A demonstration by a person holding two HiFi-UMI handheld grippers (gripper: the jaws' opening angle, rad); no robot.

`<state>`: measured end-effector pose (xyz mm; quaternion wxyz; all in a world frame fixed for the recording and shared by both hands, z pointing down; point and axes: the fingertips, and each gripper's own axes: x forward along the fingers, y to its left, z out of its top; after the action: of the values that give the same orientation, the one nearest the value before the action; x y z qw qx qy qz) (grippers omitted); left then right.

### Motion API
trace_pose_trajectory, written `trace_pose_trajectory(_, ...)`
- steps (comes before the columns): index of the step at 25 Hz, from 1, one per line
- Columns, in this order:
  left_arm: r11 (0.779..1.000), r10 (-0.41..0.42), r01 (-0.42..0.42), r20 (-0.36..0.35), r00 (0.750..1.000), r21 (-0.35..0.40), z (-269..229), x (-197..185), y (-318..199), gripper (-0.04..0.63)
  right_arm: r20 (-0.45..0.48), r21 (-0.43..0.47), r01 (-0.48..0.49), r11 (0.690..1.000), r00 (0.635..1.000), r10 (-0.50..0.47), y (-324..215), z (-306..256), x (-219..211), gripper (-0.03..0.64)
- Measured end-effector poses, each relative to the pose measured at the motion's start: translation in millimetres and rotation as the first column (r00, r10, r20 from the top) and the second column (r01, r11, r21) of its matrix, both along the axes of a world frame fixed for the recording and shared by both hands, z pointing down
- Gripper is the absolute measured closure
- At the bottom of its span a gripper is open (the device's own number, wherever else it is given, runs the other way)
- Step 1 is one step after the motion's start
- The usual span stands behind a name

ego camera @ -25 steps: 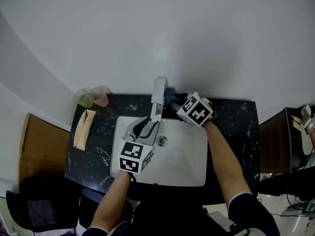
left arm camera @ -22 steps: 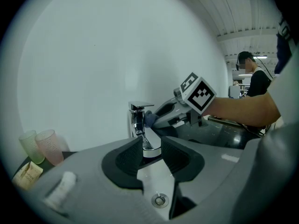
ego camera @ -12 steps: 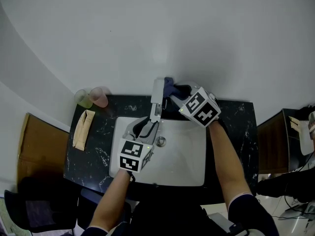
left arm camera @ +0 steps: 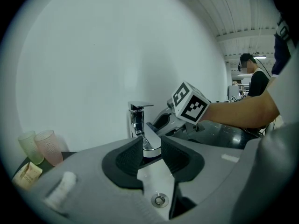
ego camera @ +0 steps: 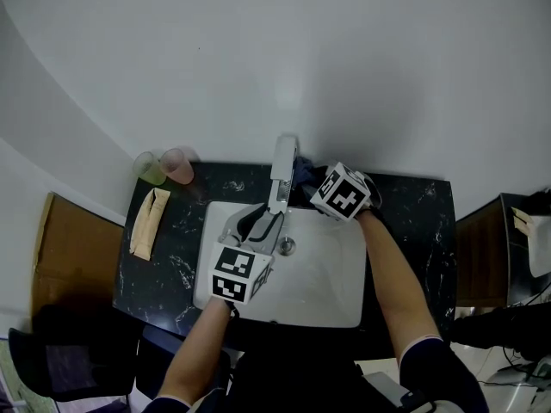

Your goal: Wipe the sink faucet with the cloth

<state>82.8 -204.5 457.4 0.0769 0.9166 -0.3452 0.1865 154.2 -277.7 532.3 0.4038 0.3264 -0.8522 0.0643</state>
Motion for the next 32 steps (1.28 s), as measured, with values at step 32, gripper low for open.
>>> trace_pose_trajectory(32,1.000,0.006,-0.007,0.015,1.000,0.013,1.9,-0.5,-2.9,0.469,-0.077,0.141,0.190,0.972,0.981,-0.180,84.3,-45.9,-37.0,0.520)
